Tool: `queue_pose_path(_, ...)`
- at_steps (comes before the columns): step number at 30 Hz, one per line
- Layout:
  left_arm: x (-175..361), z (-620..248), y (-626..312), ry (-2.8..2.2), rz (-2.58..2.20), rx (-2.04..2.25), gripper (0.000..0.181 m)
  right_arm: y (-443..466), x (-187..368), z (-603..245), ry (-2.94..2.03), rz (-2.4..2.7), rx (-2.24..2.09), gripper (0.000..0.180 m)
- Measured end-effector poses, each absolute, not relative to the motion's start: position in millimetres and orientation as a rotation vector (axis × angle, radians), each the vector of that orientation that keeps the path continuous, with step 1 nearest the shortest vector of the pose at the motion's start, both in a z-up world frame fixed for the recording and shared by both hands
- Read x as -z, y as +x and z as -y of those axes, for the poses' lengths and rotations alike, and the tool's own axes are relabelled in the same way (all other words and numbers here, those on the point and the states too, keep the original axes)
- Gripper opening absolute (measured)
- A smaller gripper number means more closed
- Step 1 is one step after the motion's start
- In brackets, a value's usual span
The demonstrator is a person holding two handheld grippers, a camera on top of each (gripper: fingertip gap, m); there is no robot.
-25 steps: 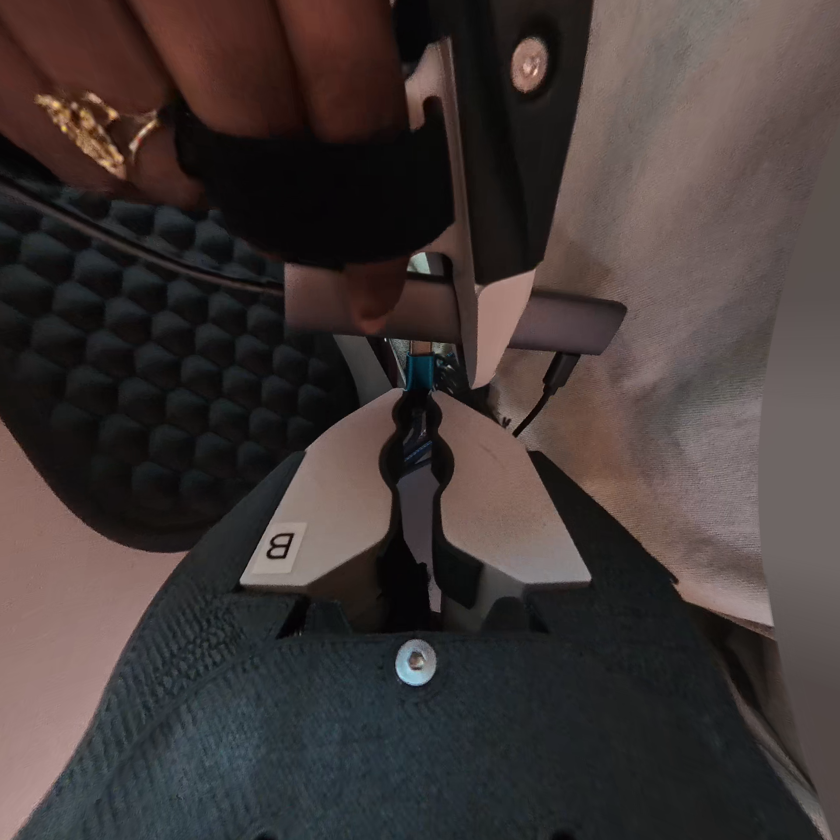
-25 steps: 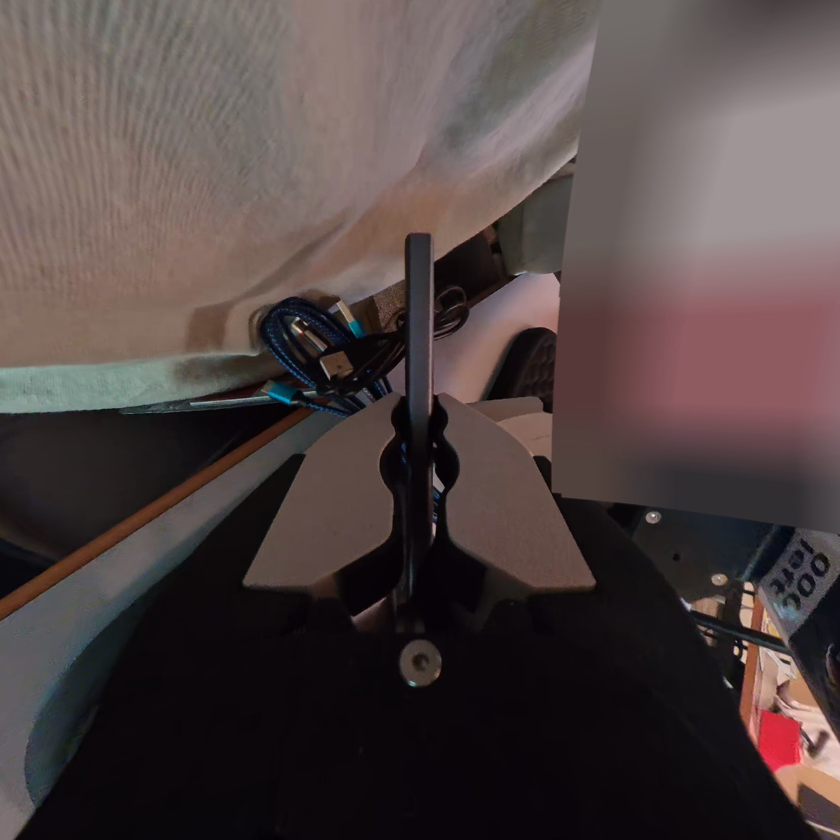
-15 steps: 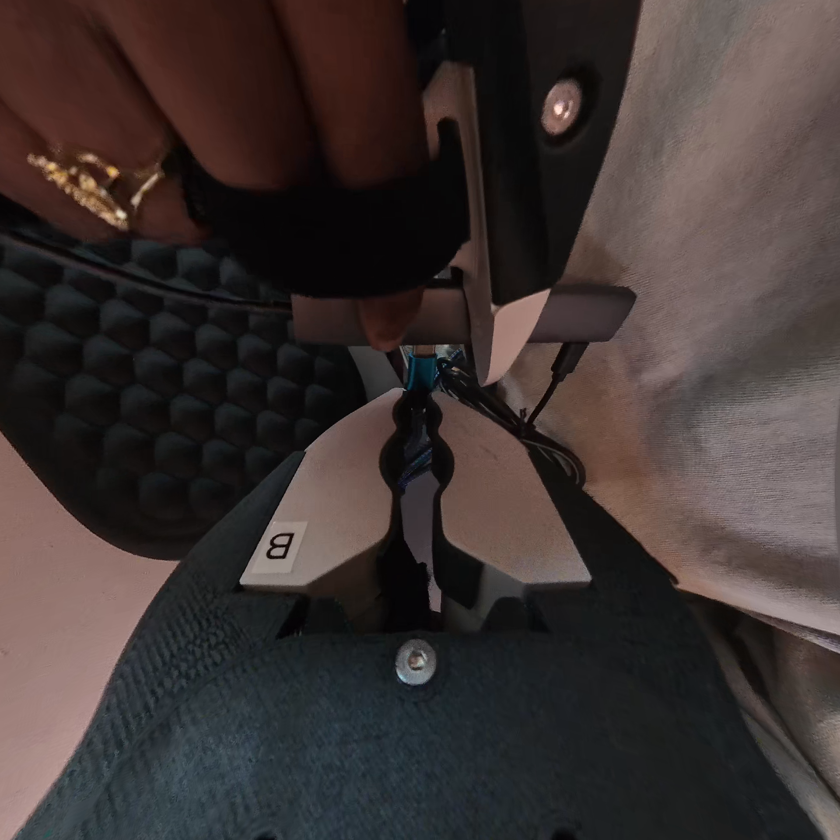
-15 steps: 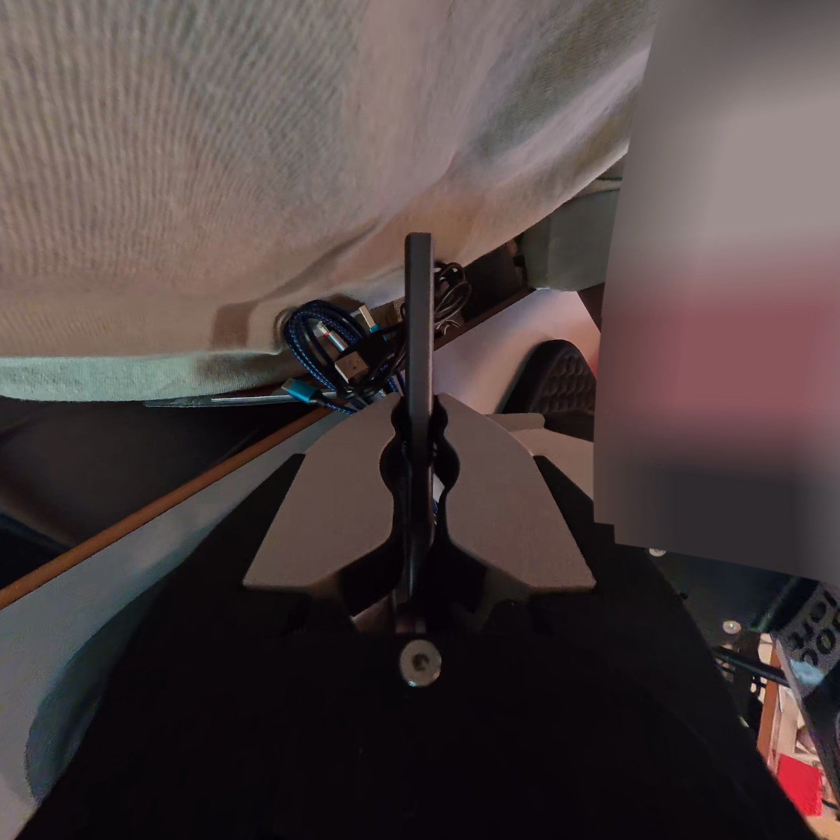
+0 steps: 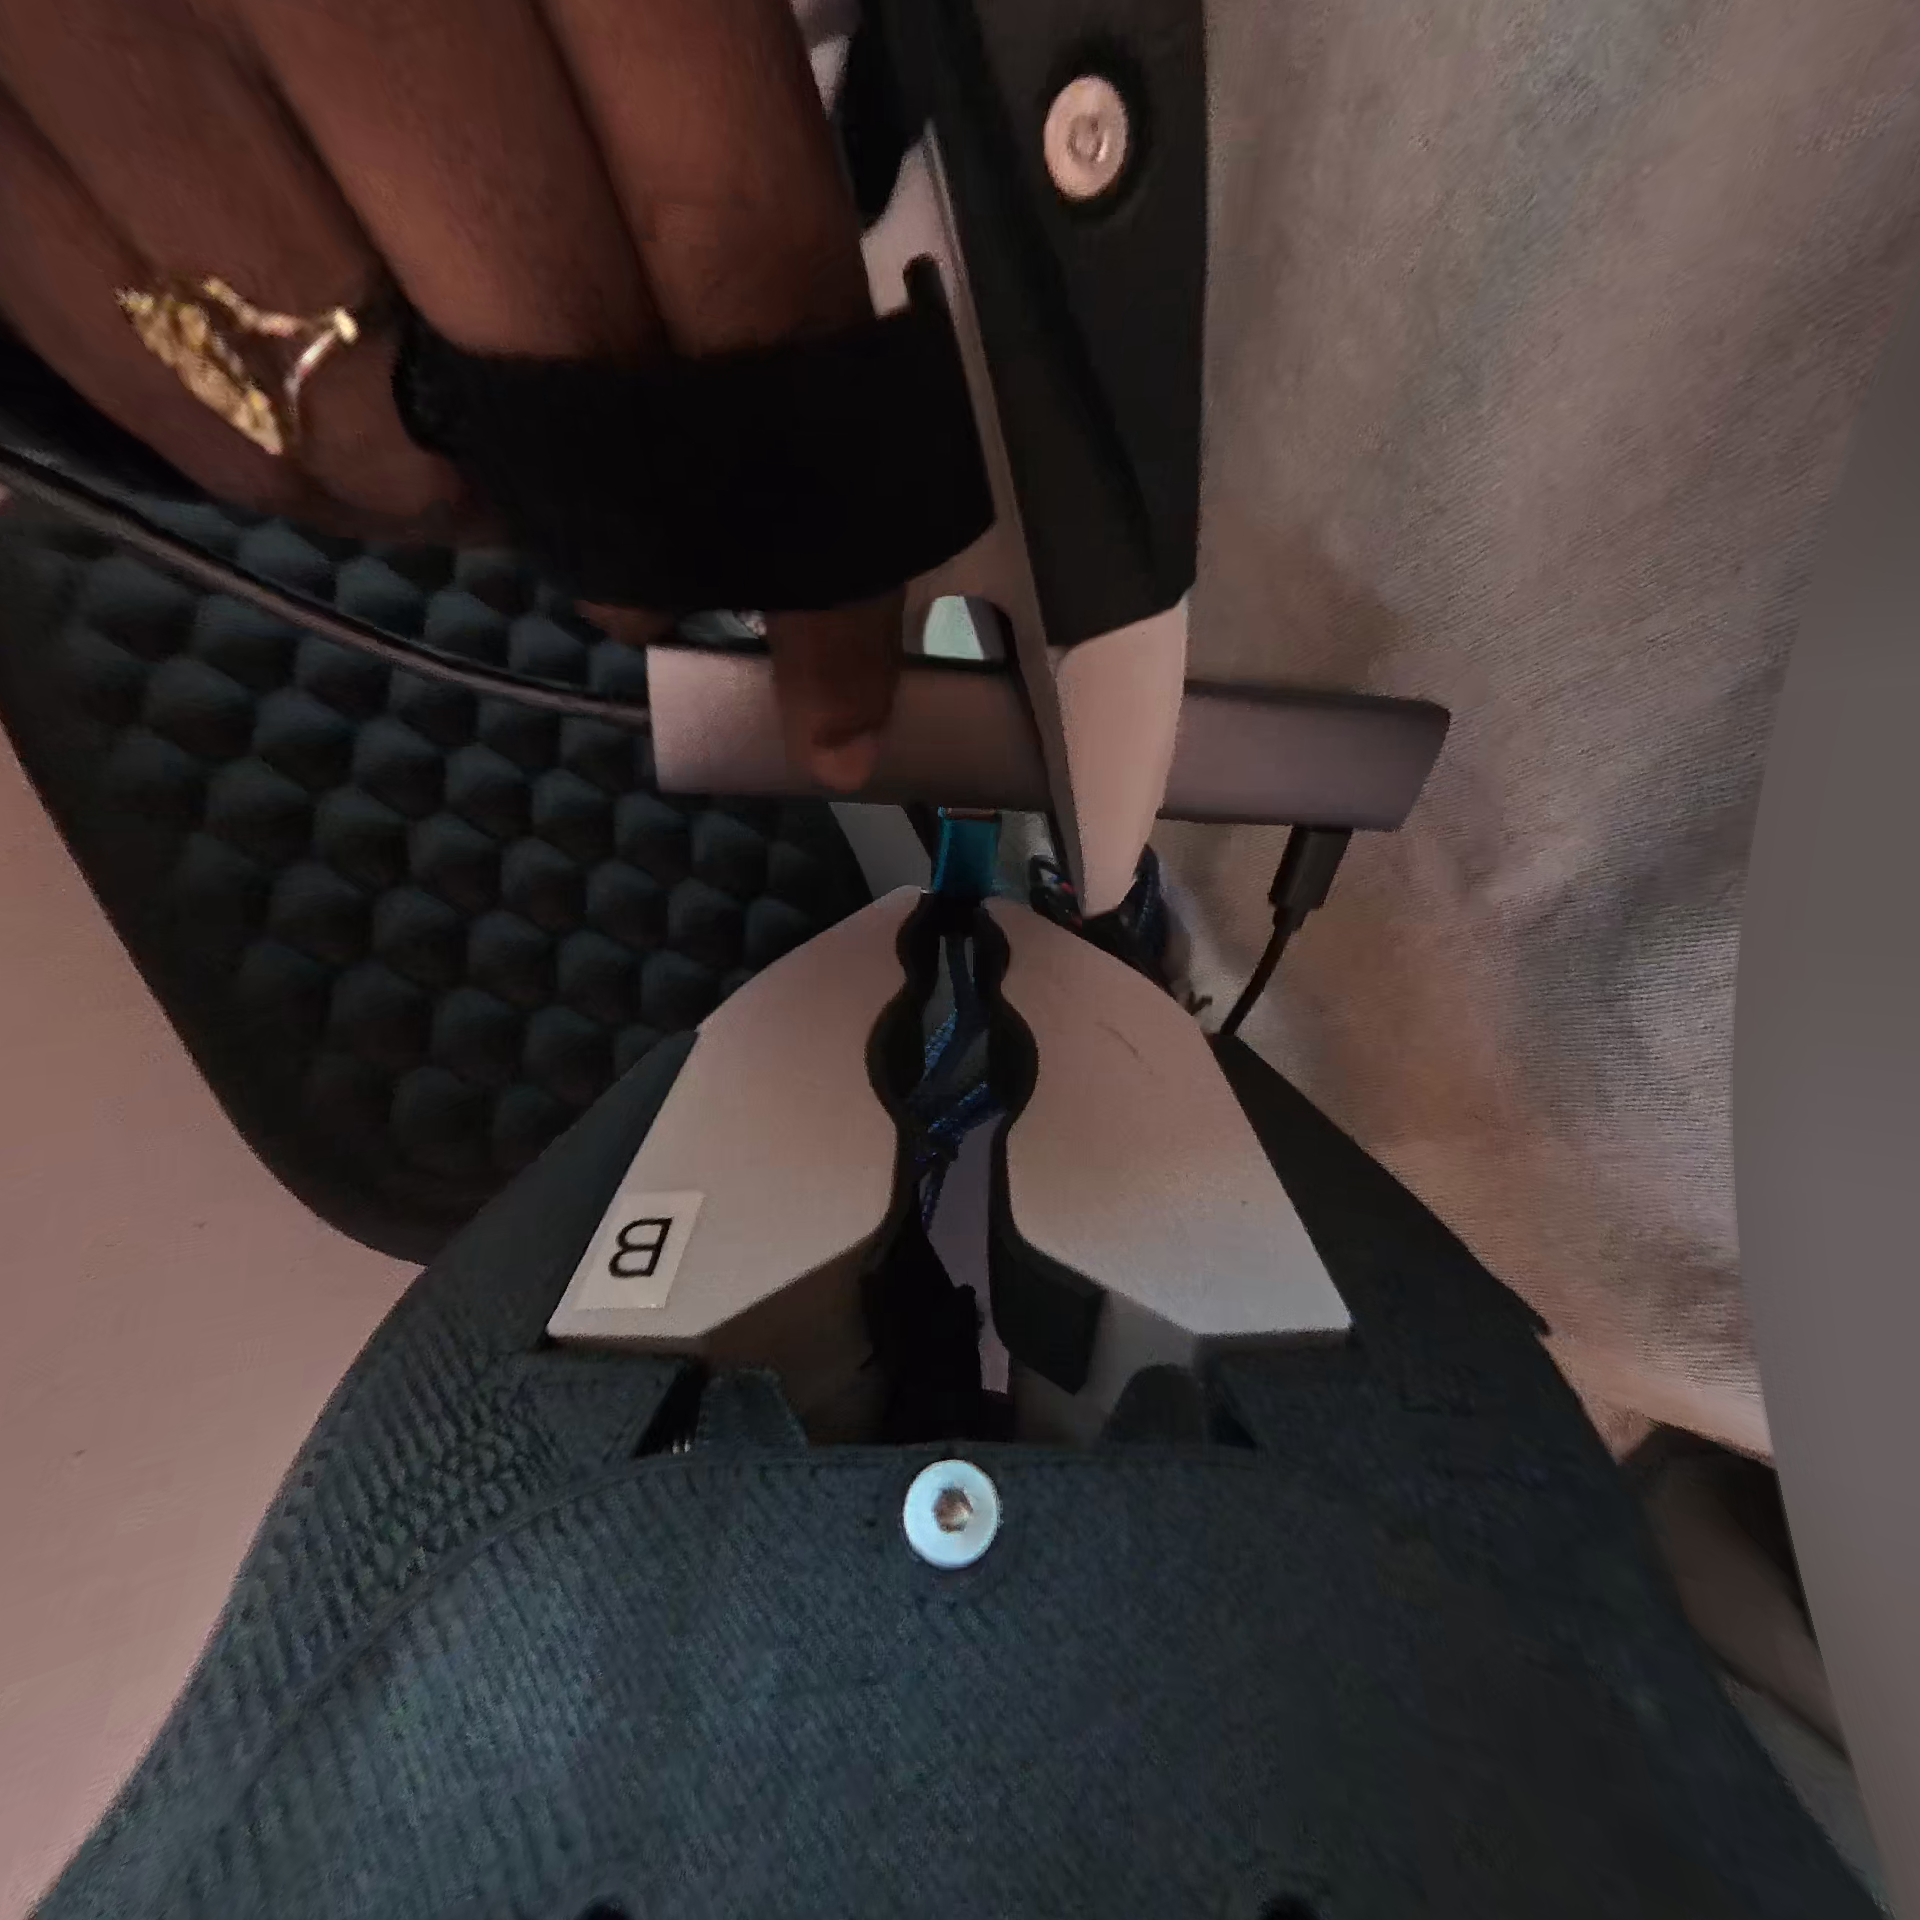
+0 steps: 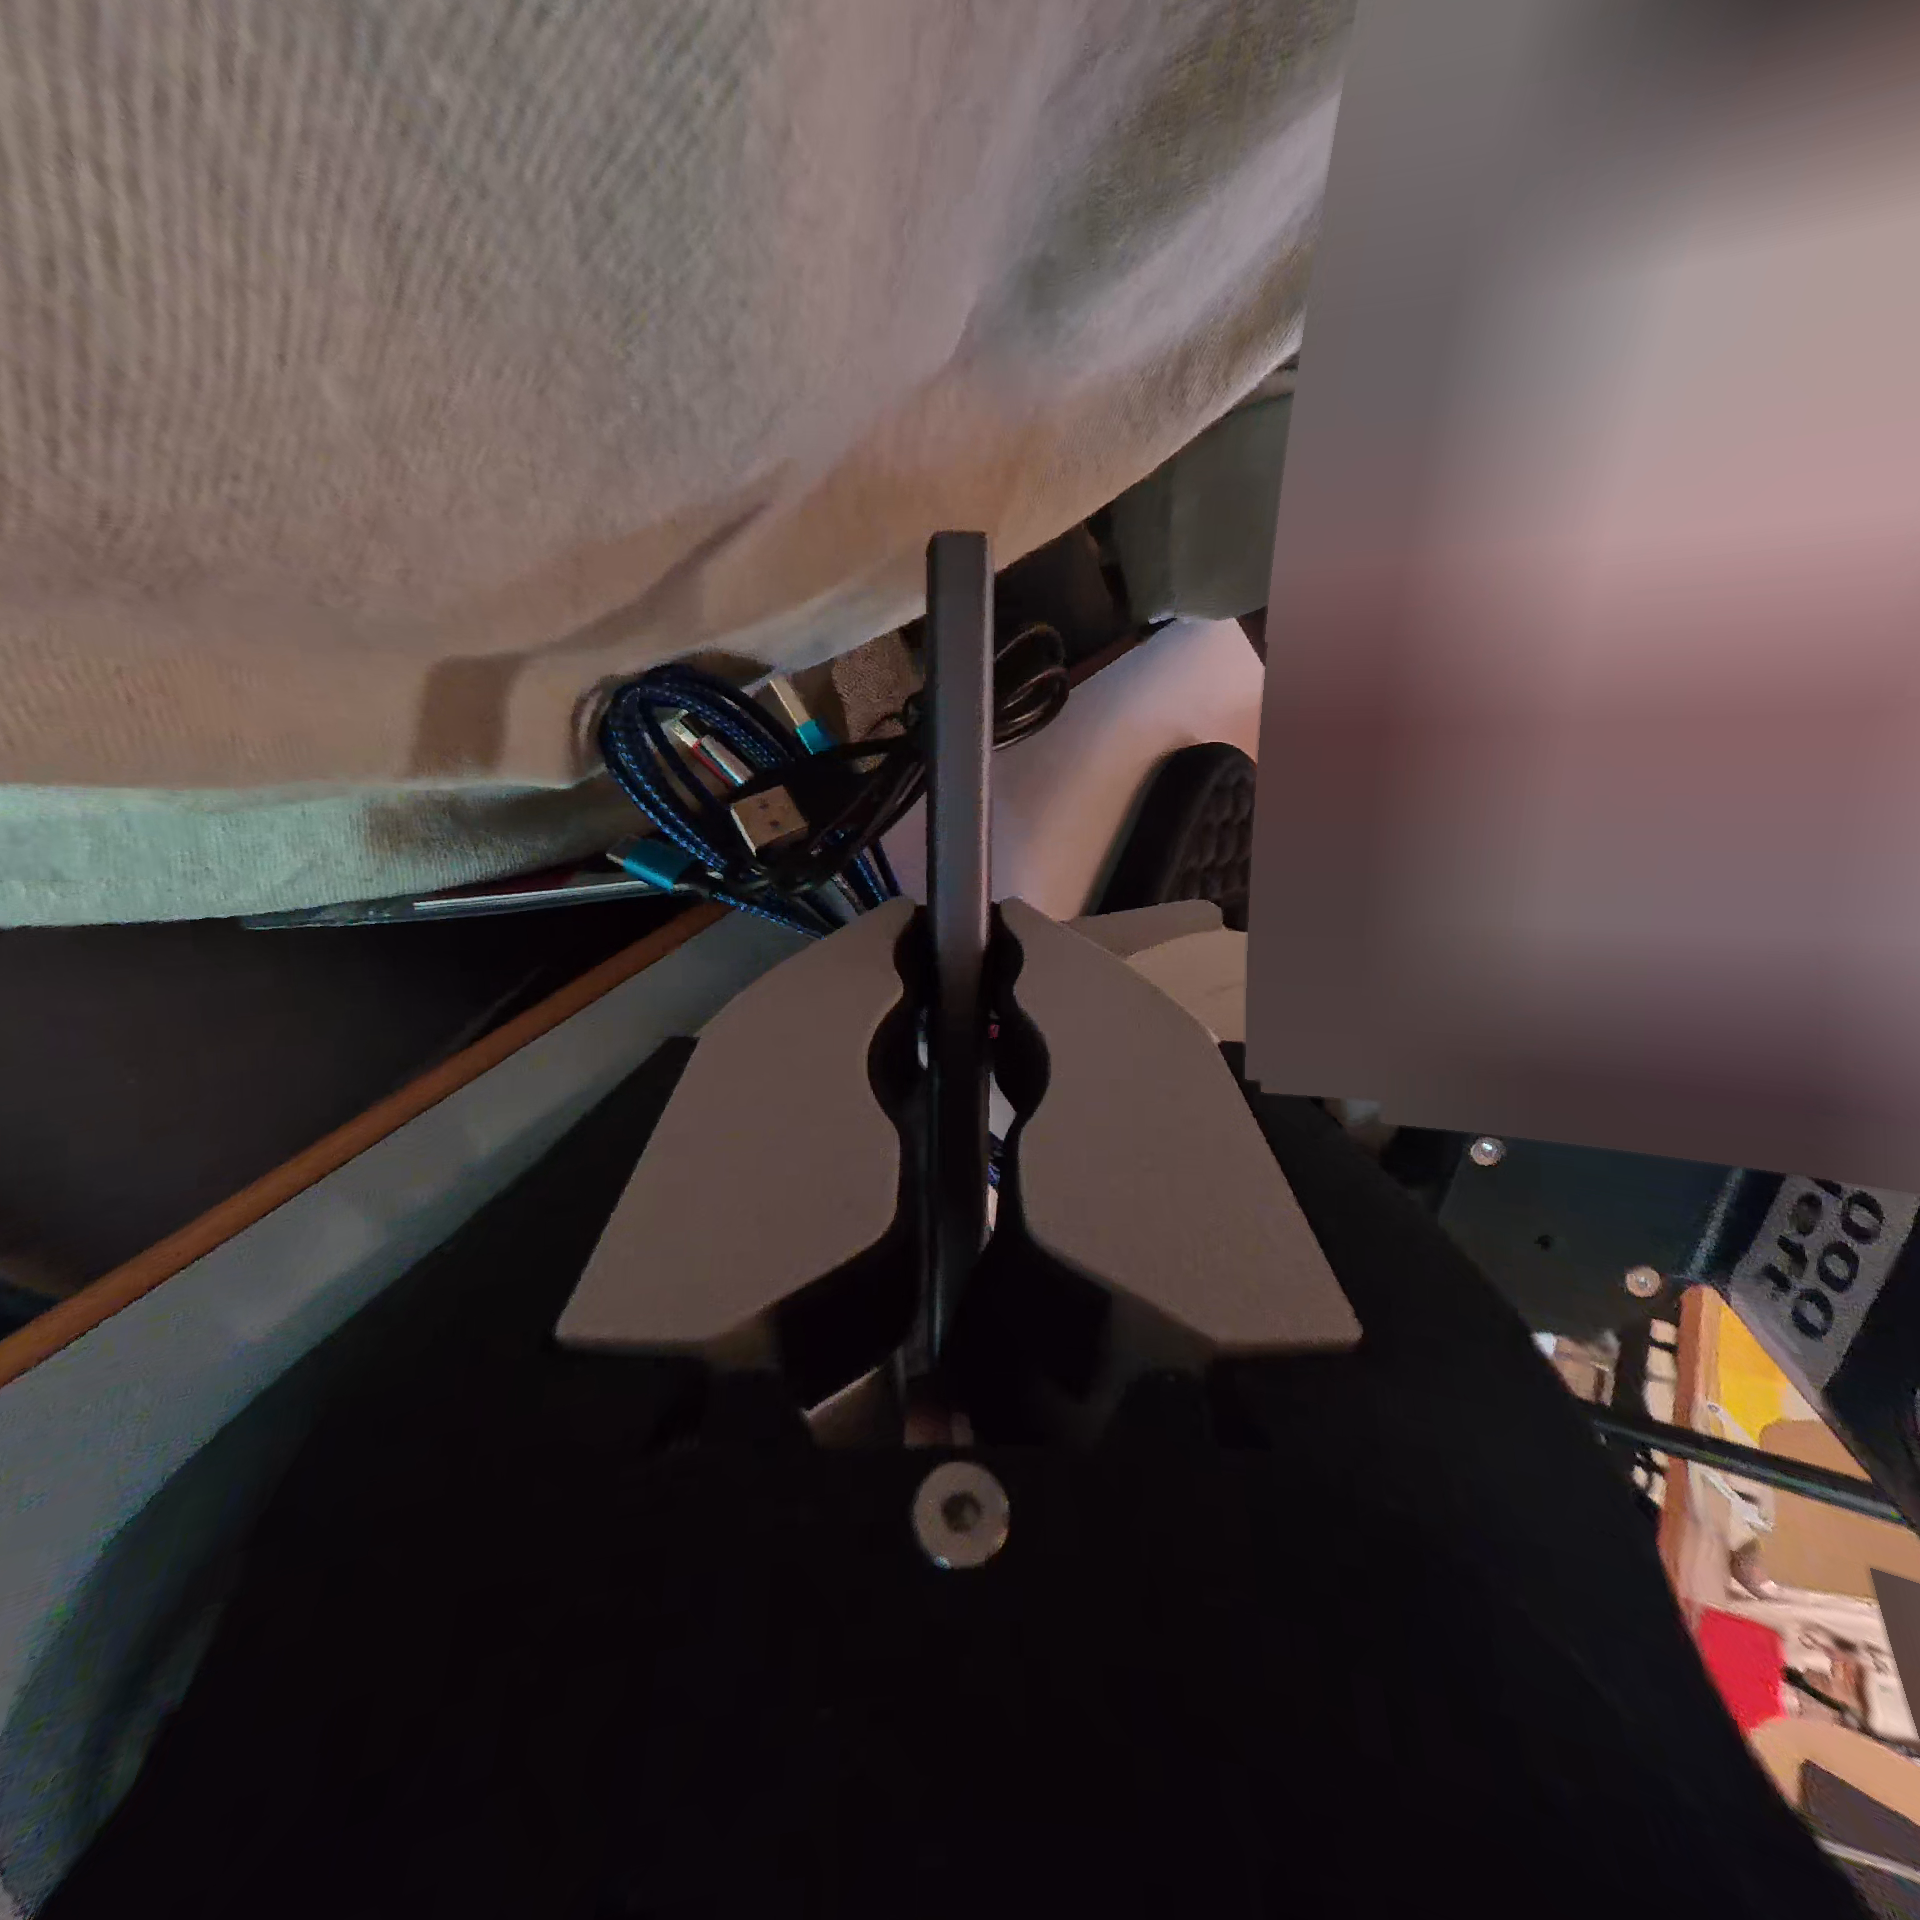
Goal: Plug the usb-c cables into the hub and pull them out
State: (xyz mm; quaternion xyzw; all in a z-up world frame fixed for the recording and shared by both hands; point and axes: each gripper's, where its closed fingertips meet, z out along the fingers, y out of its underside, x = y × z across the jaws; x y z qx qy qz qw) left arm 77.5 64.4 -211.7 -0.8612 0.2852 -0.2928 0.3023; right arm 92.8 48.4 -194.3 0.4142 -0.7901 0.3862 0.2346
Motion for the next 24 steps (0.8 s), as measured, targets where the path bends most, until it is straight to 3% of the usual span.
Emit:
queue_pose_path(1, 211.0, -65.8, 75.3, -2.266, -0.733, 0.776, 0.007, 89.5, 193.5, -48.7, 1.118, 2.155, -1.051, 0.01)
queue_pose_path(17, 219.0, -69.1, 75.5, -2.195, -0.675, 0.742, 0.009, 89.6, 205.5, -46.6, 1.124, 2.132, -1.021, 0.01)
queue_pose_path(24, 191.0, -67.5, 60.5, -2.0, -0.42, 0.861, 0.008, 68.2, 175.9, -48.0, 0.847, 2.087, -1.154, 0.01)
